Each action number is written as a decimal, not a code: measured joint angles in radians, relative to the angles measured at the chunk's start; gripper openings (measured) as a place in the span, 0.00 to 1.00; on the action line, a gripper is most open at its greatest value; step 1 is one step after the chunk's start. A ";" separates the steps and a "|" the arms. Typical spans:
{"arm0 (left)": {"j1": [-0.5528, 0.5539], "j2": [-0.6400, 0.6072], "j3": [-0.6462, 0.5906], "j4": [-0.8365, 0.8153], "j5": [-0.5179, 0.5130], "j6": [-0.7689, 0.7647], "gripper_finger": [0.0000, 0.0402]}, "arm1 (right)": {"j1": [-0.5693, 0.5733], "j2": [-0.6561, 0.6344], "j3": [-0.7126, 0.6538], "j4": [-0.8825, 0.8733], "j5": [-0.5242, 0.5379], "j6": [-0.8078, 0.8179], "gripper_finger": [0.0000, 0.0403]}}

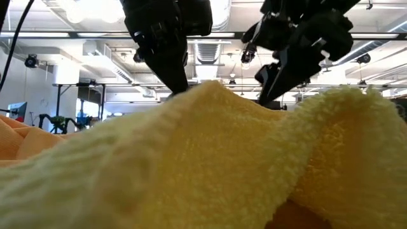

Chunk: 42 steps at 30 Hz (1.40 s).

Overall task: Fold microfiber towels
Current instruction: Fold the blue microfiber cloth

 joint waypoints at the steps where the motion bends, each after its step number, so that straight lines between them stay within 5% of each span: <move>1: 0.000 0.000 0.000 0.000 0.000 -0.001 0.00 | 0.005 0.014 0.000 -0.003 0.000 0.001 0.45; 21: 0.007 -0.004 0.017 0.010 -0.001 -0.037 0.00 | 0.017 0.207 0.000 0.072 0.005 0.100 0.45; 28: 0.020 -0.004 0.017 0.013 -0.003 -0.061 0.00 | 0.017 0.219 0.000 0.073 0.157 0.191 0.41; 39: 0.024 -0.004 0.017 0.015 -0.003 -0.062 0.00 | 0.018 0.160 0.000 0.069 0.135 0.154 0.06; 42: 0.028 -0.004 0.017 0.011 -0.003 -0.061 0.00 | 0.023 0.132 0.000 0.062 0.115 0.147 0.03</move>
